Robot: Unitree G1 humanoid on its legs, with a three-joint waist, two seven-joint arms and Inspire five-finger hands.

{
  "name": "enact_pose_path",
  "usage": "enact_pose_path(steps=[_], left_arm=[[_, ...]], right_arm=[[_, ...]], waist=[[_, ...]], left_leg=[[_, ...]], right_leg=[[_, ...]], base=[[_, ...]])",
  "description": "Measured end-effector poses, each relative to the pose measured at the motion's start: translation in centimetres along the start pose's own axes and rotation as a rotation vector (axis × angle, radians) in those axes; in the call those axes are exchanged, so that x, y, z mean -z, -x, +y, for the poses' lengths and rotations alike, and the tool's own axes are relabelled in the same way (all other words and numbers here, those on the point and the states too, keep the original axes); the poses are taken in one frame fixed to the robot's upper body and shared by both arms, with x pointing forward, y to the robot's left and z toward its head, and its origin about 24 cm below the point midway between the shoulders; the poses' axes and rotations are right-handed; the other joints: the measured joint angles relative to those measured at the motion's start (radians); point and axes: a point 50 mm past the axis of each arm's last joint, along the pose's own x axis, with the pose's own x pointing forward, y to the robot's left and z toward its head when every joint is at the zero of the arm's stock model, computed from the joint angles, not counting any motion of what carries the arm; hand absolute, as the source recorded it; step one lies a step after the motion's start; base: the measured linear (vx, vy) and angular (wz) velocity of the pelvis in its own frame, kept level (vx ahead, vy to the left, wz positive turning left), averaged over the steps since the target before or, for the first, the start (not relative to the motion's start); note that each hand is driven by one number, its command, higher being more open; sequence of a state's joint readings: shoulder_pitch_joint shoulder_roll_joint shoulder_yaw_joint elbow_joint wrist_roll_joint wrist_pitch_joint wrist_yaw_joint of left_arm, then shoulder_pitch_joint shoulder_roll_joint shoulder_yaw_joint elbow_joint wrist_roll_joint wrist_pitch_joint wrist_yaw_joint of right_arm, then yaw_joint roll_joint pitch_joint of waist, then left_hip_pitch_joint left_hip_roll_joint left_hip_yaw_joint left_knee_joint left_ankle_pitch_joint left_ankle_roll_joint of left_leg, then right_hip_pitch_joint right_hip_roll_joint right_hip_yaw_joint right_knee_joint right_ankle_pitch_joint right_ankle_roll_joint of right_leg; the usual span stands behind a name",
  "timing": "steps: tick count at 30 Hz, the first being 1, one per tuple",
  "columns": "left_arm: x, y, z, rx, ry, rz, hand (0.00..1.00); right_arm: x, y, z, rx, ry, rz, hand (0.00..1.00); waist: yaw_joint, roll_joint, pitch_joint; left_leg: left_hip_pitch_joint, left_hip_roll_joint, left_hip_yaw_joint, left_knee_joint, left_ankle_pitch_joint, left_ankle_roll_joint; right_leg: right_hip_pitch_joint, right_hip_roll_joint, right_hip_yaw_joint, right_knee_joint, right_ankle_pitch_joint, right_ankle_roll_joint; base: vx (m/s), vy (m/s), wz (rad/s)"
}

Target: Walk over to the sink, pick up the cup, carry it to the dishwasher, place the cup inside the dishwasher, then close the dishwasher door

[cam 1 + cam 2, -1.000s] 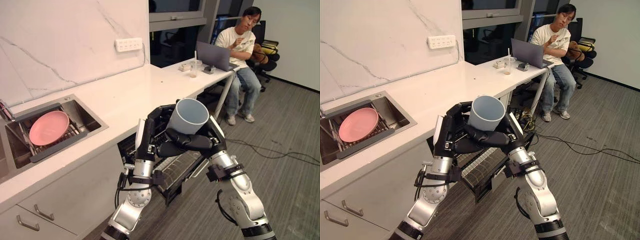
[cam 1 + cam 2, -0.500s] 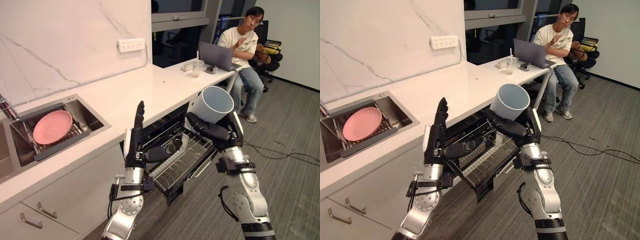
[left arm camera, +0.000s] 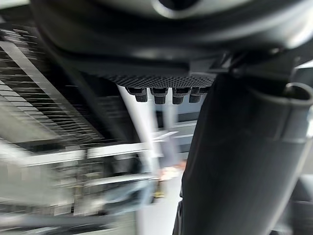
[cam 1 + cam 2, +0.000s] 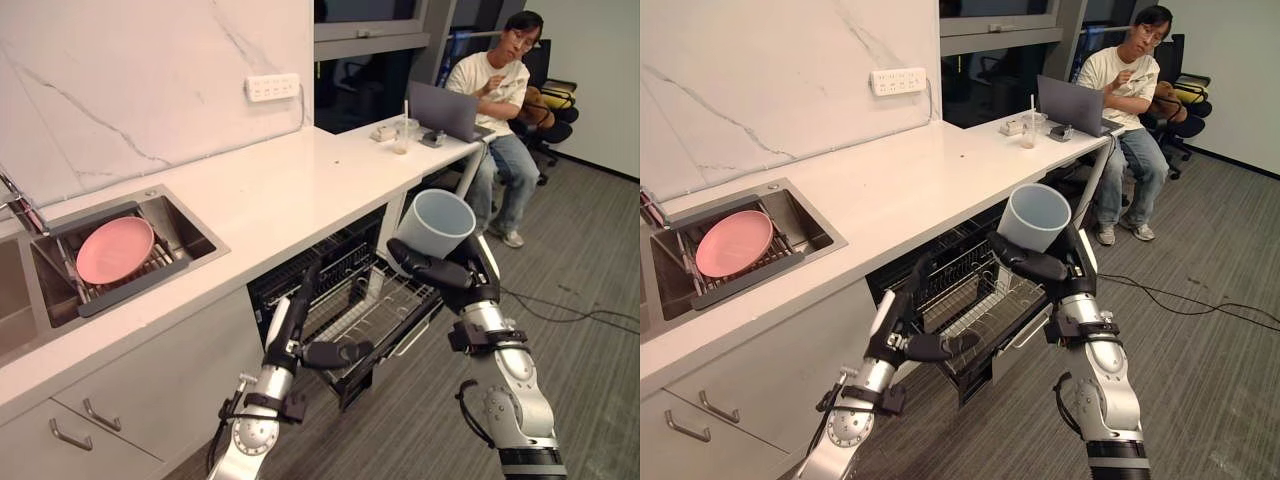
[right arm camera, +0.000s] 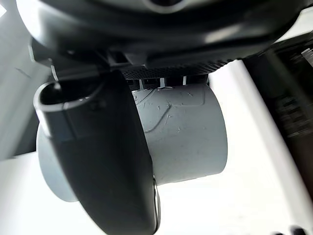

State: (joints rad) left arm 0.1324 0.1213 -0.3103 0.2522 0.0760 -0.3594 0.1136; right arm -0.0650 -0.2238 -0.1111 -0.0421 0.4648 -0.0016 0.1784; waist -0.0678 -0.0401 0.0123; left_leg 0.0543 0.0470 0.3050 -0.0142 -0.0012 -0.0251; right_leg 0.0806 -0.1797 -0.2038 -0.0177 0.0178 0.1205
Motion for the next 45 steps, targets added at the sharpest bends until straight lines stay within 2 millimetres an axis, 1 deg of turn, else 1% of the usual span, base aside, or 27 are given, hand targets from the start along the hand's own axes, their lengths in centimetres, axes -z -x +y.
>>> enact_pose_path(steps=[2, 3, 5, 6, 7, 8, 10, 11, 12, 13, 14, 15, 16, 17, 18, 19, 21, 23, 25, 29, 34, 36, 37, 41, 42, 44, 45], left_arm=[[3.4, 1.6, 0.9, -0.053, 0.008, 0.174, 1.0], [4.3, 2.1, 1.2, -0.068, 0.011, 0.219, 1.0], [7.5, 4.7, 2.6, -0.15, 0.012, 0.396, 1.0], [8.2, 5.4, 3.0, -0.169, 0.009, 0.437, 1.0], [9.3, 6.7, 3.5, -0.201, 0.004, 0.505, 1.0], [10.0, 7.7, 4.1, -0.227, -0.005, 0.552, 1.0], [10.6, 8.7, 4.9, -0.26, -0.015, 0.592, 1.0], [10.9, 9.0, 5.3, -0.279, -0.018, 0.611, 1.0], [11.1, 9.2, 5.6, -0.288, -0.02, 0.619, 1.0], [11.1, 9.3, 5.8, -0.301, -0.018, 0.625, 1.0], [11.0, 9.0, 6.0, -0.312, -0.011, 0.616, 1.0], [10.9, 8.7, 6.1, -0.317, -0.008, 0.608, 1.0], [10.6, 7.8, 6.3, -0.324, -0.002, 0.583, 1.0], [10.4, 7.2, 6.4, -0.324, -0.002, 0.569, 1.0], [10.0, 6.2, 6.5, -0.326, -0.001, 0.543, 1.0], [9.8, 5.6, 6.6, -0.336, 0.006, 0.527, 1.0], [9.3, 4.6, 6.9, -0.351, 0.008, 0.497, 1.0], [9.0, 4.1, 7.0, -0.352, 0.008, 0.482, 1.0], [8.9, 3.8, 7.1, -0.362, 0.021, 0.473, 1.0], [8.5, 3.1, 7.7, -0.393, 0.045, 0.451, 1.0], [7.8, 1.9, 7.8, -0.397, 0.066, 0.414, 1.0], [7.6, 1.7, 7.8, -0.395, 0.067, 0.408, 1.0], [7.6, 1.6, 7.8, -0.397, 0.073, 0.406, 1.0], [7.6, 1.4, 7.5, -0.403, 0.102, 0.404, 1.0], [7.4, 1.3, 7.3, -0.405, 0.122, 0.398, 1.0], [7.2, 1.0, 7.1, -0.397, 0.127, 0.387, 1.0], [6.8, 0.7, 7.1, -0.392, 0.129, 0.371, 1.0]], right_arm=[[1.6, 0.3, -1.2, 0.023, 0.042, 0.098, 0.0], [2.1, 0.4, -1.5, 0.032, 0.048, 0.126, 0.0], [4.3, 1.1, -2.6, 0.066, 0.078, 0.251, 0.0], [4.8, 1.3, -2.8, 0.075, 0.086, 0.282, 0.0], [5.6, 1.7, -3.3, 0.091, 0.091, 0.332, 0.0], [6.2, 2.0, -3.8, 0.104, 0.109, 0.376, 0.0], [6.6, 1.9, -4.4, 0.111, 0.143, 0.42, 0.0], [6.7, 1.2, -4.6, 0.111, 0.153, 0.435, 0.0], [6.7, 0.8, -4.7, 0.112, 0.158, 0.442, 0.0], [6.5, -0.1, -4.9, 0.116, 0.172, 0.449, 0.0], [5.8, -1.6, -5.1, 0.119, 0.192, 0.442, 0.0], [5.3, -2.3, -5.3, 0.125, 0.203, 0.433, 0.0], [3.9, -4.1, -5.8, 0.14, 0.227, 0.406, 0.0], [3.1, -4.8, -6.0, 0.148, 0.241, 0.39, 0.0], [1.4, -6.3, -6.4, 0.164, 0.265, 0.354, 0.0], [0.0, -7.4, -6.5, 0.17, 0.282, 0.324, 0.0], [-2.7, -9.3, -6.3, 0.165, 0.314, 0.26, 0.0], [-4.4, -10.4, -6.2, 0.158, 0.332, 0.229, 0.0], [-5.6, -11.0, -6.3, 0.16, 0.335, 0.21, 0.0], [-6.9, -12.4, -5.8, 0.14, 0.34, 0.22, 0.0], [-7.3, -12.8, -6.5, 0.148, 0.319, 0.292, 0.0], [-7.4, -13.0, -6.5, 0.152, 0.311, 0.302, 0.0], [-7.3, -13.0, -6.6, 0.154, 0.308, 0.308, 0.0], [-7.1, -12.9, -6.7, 0.147, 0.301, 0.327, 0.0], [-7.1, -13.0, -6.7, 0.144, 0.297, 0.335, 0.0], [-7.2, -13.1, -6.7, 0.145, 0.299, 0.336, 0.0], [-7.3, -13.2, -6.7, 0.148, 0.307, 0.341, 0.0]], waist=[[-0.001, 0.004, 0.003], [0.0, 0.004, 0.003], [0.002, 0.008, 0.006], [0.003, 0.009, 0.008], [0.011, 0.012, 0.013], [0.027, 0.013, 0.025], [0.032, 0.016, 0.047], [0.032, 0.017, 0.065], [0.031, 0.018, 0.071], [0.033, 0.02, 0.088], [0.044, 0.023, 0.115], [0.05, 0.025, 0.13], [0.065, 0.028, 0.16], [0.076, 0.03, 0.179], [0.091, 0.032, 0.21], [0.101, 0.033, 0.233], [0.111, 0.033, 0.274], [0.124, 0.032, 0.291], [0.14, 0.032, 0.304], [0.153, 0.032, 0.348], [0.176, 0.034, 0.392], [0.181, 0.037, 0.405], [0.19, 0.038, 0.412], [0.203, 0.044, 0.416], [0.207, 0.049, 0.424], [0.209, 0.052, 0.429], [0.213, 0.053, 0.431]], left_leg=[[0.003, -0.009, -0.014, -0.03, 0.022, 0.0], [0.004, -0.011, -0.019, -0.038, 0.028, 0.0], [0.006, -0.012, -0.042, -0.065, 0.049, 0.0], [0.006, -0.013, -0.047, -0.07, 0.053, 0.0], [0.004, -0.013, -0.053, -0.072, 0.057, 0.0], [0.004, -0.014, -0.057, -0.072, 0.06, 0.002], [-0.015, -0.018, -0.079, -0.072, 0.071, 0.004], [-0.03, -0.019, -0.091, -0.072, 0.081, 0.005], [-0.04, -0.019, -0.098, -0.072, 0.086, 0.007], [-0.061, -0.019, -0.108, -0.072, 0.095, 0.009], [-0.082, -0.018, -0.112, -0.072, 0.104, 0.01], [-0.096, -0.018, -0.116, -0.072, 0.109, 0.01], [-0.127, -0.016, -0.122, -0.072, 0.122, 0.014], [-0.138, -0.015, -0.124, -0.072, 0.13, 0.017], [-0.161, -0.014, -0.132, -0.072, 0.142, 0.02], [-0.173, -0.013, -0.137, -0.072, 0.148, 0.021], [-0.194, -0.012, -0.151, -0.072, 0.16, 0.023], [-0.207, -0.012, -0.158, -0.072, 0.165, 0.023], [-0.216, -0.012, -0.163, -0.072, 0.166, 0.023], [-0.225, -0.014, -0.174, -0.072, 0.169, 0.024], [-0.249, -0.012, -0.199, -0.071, 0.175, 0.025], [-0.261, -0.01, -0.207, -0.07, 0.178, 0.027], [-0.267, -0.01, -0.209, -0.069, 0.178, 0.028], [-0.289, -0.013, -0.218, -0.064, 0.18, 0.03], [-0.29, -0.016, -0.225, -0.06, 0.182, 0.032], [-0.294, -0.019, -0.232, -0.057, 0.182, 0.033], [-0.303, -0.023, -0.235, -0.053, 0.182, 0.033]], right_leg=[[-0.002, 0.001, -0.019, -0.002, -0.002, -0.001], [-0.004, 0.001, -0.024, -0.003, -0.003, -0.001], [-0.003, 0.003, -0.046, -0.003, -0.005, -0.002], [-0.002, 0.004, -0.051, -0.003, -0.006, -0.002], [-0.001, 0.004, -0.057, -0.003, -0.006, -0.002], [0.001, 0.003, -0.061, -0.004, -0.006, -0.002], [-0.002, 0.001, -0.083, -0.006, -0.006, -0.002], [-0.01, 0.0, -0.094, -0.006, -0.005, -0.001], [-0.017, 0.0, -0.1, -0.006, -0.003, 0.0], [-0.033, 0.001, -0.11, -0.006, 0.0, 0.001], [-0.053, 0.002, -0.112, -0.011, 0.009, -0.001], [-0.062, 0.004, -0.114, -0.017, 0.018, -0.004], [-0.083, 0.007, -0.118, -0.028, 0.038, -0.01], [-0.091, 0.009, -0.12, -0.033, 0.05, -0.008], [-0.105, 0.012, -0.126, -0.039, 0.063, -0.012], [-0.116, 0.014, -0.129, -0.039, 0.068, -0.014], [-0.125, 0.017, -0.138, -0.038, 0.074, -0.018], [-0.134, 0.017, -0.146, -0.037, 0.075, -0.019], [-0.14, 0.017, -0.151, -0.035, 0.075, -0.019], [-0.145, 0.016, -0.16, -0.028, 0.075, -0.019], [-0.164, 0.015, -0.18, -0.006, 0.072, -0.025], [-0.177, 0.013, -0.186, 0.006, 0.069, -0.027], [-0.184, 0.012, -0.188, 0.01, 0.069, -0.029], [-0.209, 0.004, -0.195, 0.036, 0.06, -0.037], [-0.209, 0.0, -0.203, 0.046, 0.056, -0.041], [-0.212, -0.005, -0.209, 0.057, 0.046, -0.039], [-0.223, -0.013, -0.211, 0.073, 0.033, -0.032]], base=[[-0.01, -0.02, 0.19], [-0.03, -0.025, 0.24], [-0.03, -0.037, 0.26], [-0.02, -0.029, 0.23], [-0.03, -0.017, 0.15], [-0.04, -0.013, 0.14], [-0.08, -0.013, 0.3], [-0.1, -0.013, 0.36], [-0.12, -0.007, 0.29], [-0.13, 0.004, 0.22], [-0.14, 0.012, 0.17], [-0.14, 0.023, 0.1], [-0.14, 0.025, 0.08], [-0.15, 0.028, 0.14], [-0.12, 0.025, 0.14], [-0.1, 0.027, 0.15], [-0.06, 0.022, 0.17], [-0.01, 0.013, 0.14], [0.02, 0.018, 0.08], [0.02, 0.019, 0.08], [0.01, 0.011, 0.14], [0.01, 0.005, 0.13], [0.02, 0.007, 0.09], [0.03, 0.014, 0.09], [0.02, 0.014, 0.12], [0.01, 0.014, 0.13], [-0.01, 0.006, 0.13]])
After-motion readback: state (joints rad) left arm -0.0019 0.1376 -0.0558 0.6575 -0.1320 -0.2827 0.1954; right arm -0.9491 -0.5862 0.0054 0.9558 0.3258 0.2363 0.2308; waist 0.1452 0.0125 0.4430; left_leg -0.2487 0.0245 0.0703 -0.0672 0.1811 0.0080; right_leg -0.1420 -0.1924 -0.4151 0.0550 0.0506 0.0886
